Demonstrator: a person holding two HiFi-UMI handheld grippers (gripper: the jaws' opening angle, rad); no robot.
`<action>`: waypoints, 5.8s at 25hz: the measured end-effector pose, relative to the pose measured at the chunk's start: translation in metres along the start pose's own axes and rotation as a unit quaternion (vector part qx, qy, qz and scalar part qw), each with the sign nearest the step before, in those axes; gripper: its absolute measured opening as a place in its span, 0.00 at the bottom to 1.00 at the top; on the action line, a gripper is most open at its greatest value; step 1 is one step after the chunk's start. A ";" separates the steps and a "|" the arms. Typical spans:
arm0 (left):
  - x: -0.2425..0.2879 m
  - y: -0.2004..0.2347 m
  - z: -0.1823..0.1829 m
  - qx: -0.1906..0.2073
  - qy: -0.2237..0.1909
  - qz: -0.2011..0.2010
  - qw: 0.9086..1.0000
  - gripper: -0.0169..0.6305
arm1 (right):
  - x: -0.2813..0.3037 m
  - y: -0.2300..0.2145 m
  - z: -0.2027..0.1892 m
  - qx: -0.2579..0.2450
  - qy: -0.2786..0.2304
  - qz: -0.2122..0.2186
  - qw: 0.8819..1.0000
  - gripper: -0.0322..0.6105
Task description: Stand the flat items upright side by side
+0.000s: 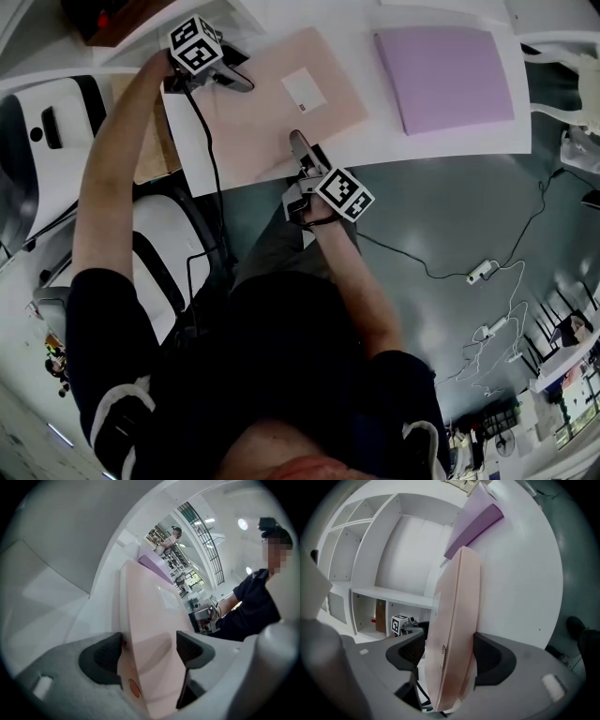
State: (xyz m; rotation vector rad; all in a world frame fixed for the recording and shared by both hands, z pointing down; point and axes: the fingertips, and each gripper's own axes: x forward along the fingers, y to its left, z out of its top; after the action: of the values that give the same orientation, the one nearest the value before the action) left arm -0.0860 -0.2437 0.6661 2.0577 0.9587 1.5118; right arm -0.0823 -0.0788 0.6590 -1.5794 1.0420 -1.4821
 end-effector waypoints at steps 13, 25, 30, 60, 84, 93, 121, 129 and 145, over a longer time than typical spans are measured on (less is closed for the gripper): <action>-0.002 0.005 0.000 0.011 -0.014 0.017 1.000 0.57 | 0.001 0.003 -0.002 -0.015 0.057 0.044 0.997 0.53; -0.003 0.006 0.001 0.014 -0.012 0.020 1.000 0.55 | 0.002 -0.009 0.007 0.023 0.031 0.013 0.999 0.35; -0.002 0.007 0.000 0.021 -0.011 0.023 0.999 0.54 | -0.001 -0.009 0.011 0.032 0.027 0.036 0.998 0.32; -0.060 -0.025 0.038 0.078 -0.216 0.125 0.965 0.57 | -0.044 0.056 0.066 -0.192 0.009 0.041 0.980 0.30; -0.093 -0.102 0.056 0.139 -0.311 0.269 0.901 0.37 | -0.094 0.108 0.091 -0.298 -0.020 0.034 0.954 0.30; -0.114 -0.119 0.055 0.151 -0.354 0.329 0.862 0.07 | -0.097 0.128 0.103 -0.363 -0.055 0.032 0.930 0.30; -0.134 -0.160 0.019 0.111 -0.424 0.387 0.811 0.03 | -0.111 0.182 0.130 -0.490 -0.104 0.041 0.865 0.29; -0.130 -0.186 0.013 0.099 -0.436 0.391 0.805 0.03 | -0.131 0.204 0.149 -0.506 -0.139 0.047 0.850 0.29; -0.138 -0.218 0.002 0.089 -0.450 0.411 0.788 0.03 | -0.106 0.271 0.187 -0.555 -0.201 0.074 0.804 0.29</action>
State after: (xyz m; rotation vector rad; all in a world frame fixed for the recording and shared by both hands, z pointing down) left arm -0.1700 -0.1959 0.4268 3.0408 -0.2377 0.4595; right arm 0.0807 -0.0981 0.3545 -2.3373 1.8520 -0.2645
